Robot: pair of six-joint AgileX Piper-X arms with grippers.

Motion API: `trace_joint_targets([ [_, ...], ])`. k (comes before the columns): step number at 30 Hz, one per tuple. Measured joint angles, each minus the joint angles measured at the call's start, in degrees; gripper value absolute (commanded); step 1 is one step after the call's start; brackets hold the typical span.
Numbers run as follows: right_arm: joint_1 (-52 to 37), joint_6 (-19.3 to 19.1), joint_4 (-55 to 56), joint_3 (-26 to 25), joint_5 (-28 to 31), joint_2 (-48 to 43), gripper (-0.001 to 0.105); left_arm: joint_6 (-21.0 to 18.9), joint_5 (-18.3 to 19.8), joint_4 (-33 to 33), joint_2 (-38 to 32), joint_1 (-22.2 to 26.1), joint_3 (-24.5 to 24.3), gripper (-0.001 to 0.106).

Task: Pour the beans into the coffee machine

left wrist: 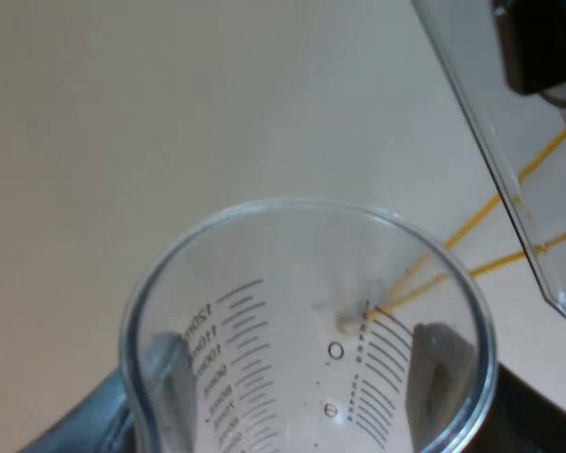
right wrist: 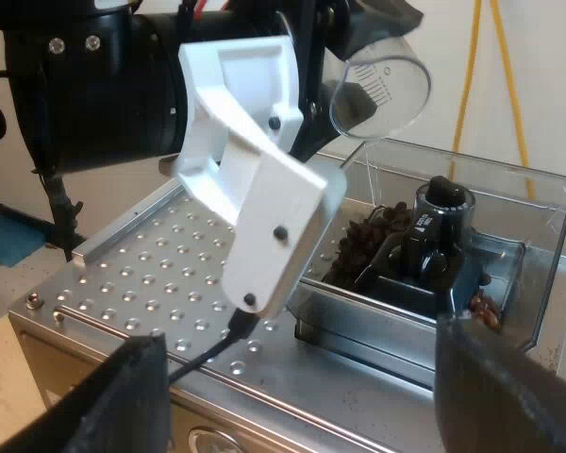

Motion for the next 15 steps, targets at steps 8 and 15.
trace_joint_targets([
  [8, 0.0, 0.0, 0.0, 0.0, 0.0, 0.0, 0.062, -17.57, -8.04, 0.46, 0.0, 0.0, 0.0, 0.029],
  [15, 0.0, 0.0, 0.0, 0.0, 0.0, 0.0, 0.062, -38.93, -10.4, 0.62, -1.38, 0.0, 0.0, 0.029],
])
